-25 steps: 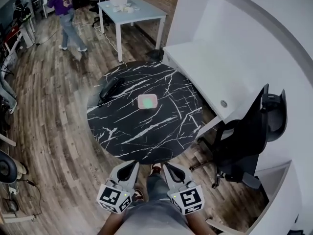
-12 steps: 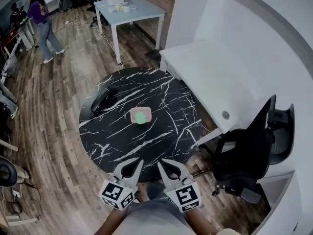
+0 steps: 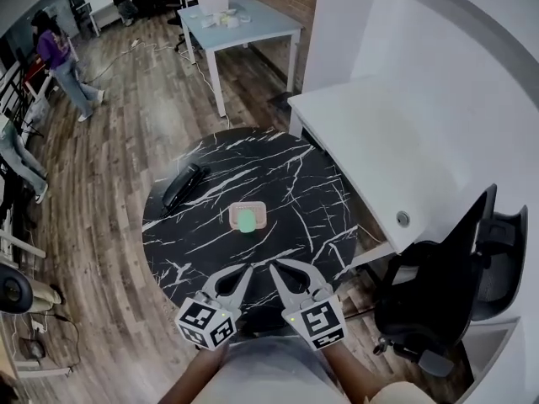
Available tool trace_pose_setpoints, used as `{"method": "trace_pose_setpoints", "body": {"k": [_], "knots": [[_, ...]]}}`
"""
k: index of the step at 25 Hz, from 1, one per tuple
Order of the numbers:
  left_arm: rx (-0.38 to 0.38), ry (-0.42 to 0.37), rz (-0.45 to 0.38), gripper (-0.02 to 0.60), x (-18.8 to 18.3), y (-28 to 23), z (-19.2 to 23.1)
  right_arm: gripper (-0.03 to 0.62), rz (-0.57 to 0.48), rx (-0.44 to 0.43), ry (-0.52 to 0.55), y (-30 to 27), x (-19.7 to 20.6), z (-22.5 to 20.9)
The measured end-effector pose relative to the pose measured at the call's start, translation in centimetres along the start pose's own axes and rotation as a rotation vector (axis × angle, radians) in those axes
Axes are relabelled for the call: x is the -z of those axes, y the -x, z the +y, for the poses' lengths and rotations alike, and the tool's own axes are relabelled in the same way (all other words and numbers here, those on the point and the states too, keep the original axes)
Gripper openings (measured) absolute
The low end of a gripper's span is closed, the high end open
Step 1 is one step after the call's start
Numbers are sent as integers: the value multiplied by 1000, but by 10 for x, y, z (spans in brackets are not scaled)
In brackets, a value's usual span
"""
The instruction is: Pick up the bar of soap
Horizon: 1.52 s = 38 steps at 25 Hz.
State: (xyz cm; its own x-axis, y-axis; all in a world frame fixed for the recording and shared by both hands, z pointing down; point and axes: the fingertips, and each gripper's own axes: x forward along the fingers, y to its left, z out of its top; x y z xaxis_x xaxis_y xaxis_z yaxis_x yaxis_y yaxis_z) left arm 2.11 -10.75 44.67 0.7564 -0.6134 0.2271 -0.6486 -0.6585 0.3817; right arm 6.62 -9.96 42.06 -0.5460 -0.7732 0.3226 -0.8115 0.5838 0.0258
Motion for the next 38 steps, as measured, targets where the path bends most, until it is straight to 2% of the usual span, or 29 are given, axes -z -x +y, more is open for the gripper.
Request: {"method": "trace_pose_setpoints", "body": {"k": [5,12,18,25,28,33,35,38], "knots": [[-16,131,24,-2,14,-22,23,2,9,-41,26,-28,2,-14],[-47,394,10,-2,43,-48,60,2,65,-76,45,-68,21,-28],[-81,536,15,-2,66,-74,86,2,139,-108,46,-104,40,-38],[-161,723,-8,0,94,-98,124,2,213,-151,114,-145,59,-51],[-202,795,-21,31,105,-103,137,2,240,-151,122,-164,71,-60],[-204,943,-23,78,124,-117,146,2,287,-167,125,-191,89,-67],[-211,978,-23,91,130,-119,152,2,296,-174,117,-199,93,-68],[-199,987,-40,104,128,-123,157,2,292,-172,111,-211,94,-73]]}}
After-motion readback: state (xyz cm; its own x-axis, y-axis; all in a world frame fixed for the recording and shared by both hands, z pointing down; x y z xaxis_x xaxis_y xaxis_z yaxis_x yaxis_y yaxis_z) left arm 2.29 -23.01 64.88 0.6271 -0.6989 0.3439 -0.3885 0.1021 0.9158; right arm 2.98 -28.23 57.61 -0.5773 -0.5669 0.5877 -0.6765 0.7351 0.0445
